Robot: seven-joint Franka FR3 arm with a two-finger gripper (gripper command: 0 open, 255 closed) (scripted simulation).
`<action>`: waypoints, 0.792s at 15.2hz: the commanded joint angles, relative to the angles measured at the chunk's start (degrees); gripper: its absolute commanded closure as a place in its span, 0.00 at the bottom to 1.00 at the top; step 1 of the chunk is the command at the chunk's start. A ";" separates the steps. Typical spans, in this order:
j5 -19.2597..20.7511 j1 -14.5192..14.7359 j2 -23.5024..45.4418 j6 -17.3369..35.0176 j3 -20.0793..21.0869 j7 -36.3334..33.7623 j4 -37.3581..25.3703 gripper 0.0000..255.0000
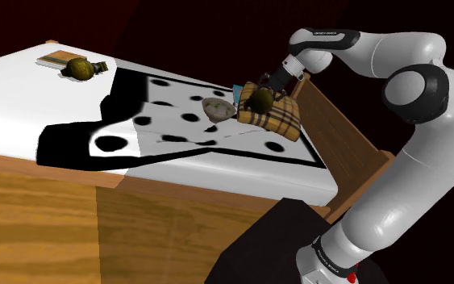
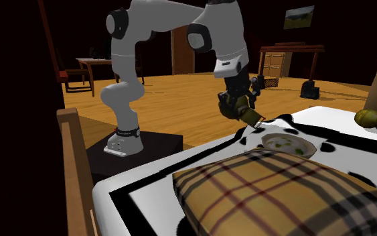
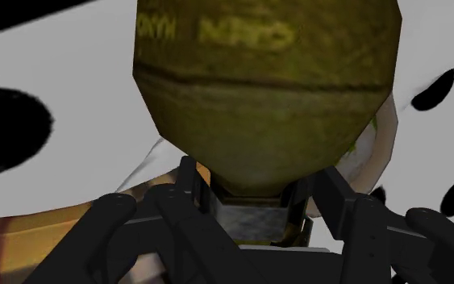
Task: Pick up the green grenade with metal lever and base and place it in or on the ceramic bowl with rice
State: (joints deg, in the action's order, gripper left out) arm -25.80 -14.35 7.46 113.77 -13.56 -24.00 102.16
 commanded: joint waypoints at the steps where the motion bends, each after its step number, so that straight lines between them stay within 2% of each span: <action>1: -0.44 0.53 3.65 -0.98 0.63 -1.74 -5.23 1.00; 8: -1.45 1.52 18.62 -5.73 2.62 -8.02 -26.70 1.00; 12: -1.63 1.09 30.59 -11.50 3.77 -12.85 -45.78 1.00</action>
State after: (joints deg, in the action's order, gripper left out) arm -27.37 -13.19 34.44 103.93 -10.16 -35.30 62.19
